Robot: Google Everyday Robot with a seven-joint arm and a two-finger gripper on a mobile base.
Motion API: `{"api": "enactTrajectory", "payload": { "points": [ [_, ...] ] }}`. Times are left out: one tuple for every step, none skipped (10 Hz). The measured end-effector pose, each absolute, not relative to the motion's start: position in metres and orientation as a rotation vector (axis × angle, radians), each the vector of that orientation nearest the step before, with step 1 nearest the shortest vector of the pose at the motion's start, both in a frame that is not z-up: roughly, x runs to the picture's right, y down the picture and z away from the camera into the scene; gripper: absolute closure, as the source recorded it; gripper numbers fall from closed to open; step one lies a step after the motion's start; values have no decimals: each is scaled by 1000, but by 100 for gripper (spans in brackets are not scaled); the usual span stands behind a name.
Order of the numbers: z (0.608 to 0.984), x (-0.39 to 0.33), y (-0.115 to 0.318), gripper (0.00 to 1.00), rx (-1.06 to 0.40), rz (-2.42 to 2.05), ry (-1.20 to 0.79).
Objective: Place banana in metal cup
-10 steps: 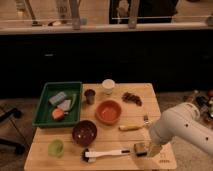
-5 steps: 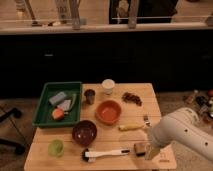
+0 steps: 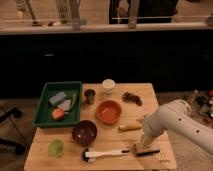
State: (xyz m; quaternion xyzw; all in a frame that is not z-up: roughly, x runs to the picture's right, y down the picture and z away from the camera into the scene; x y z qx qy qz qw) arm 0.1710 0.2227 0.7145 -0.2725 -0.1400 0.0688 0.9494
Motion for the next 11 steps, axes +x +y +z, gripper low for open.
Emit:
{"api": "enactTrajectory", "payload": {
  "points": [
    [719, 167, 222, 20, -544, 148, -300],
    [724, 162, 221, 20, -540, 150, -311],
    [731, 155, 220, 20, -538, 153, -321],
    [737, 150, 218, 20, -537, 156, -326],
    [745, 146, 215, 20, -536, 162, -329],
    [755, 142, 209, 20, -534, 168, -331],
    [761, 140, 205, 20, -533, 173, -331],
    [768, 142, 201, 20, -533, 182, -325],
    [779, 146, 196, 20, -534, 195, -311],
    [785, 148, 194, 20, -534, 200, -304],
    [789, 151, 193, 20, -536, 207, -294]
  ]
}}
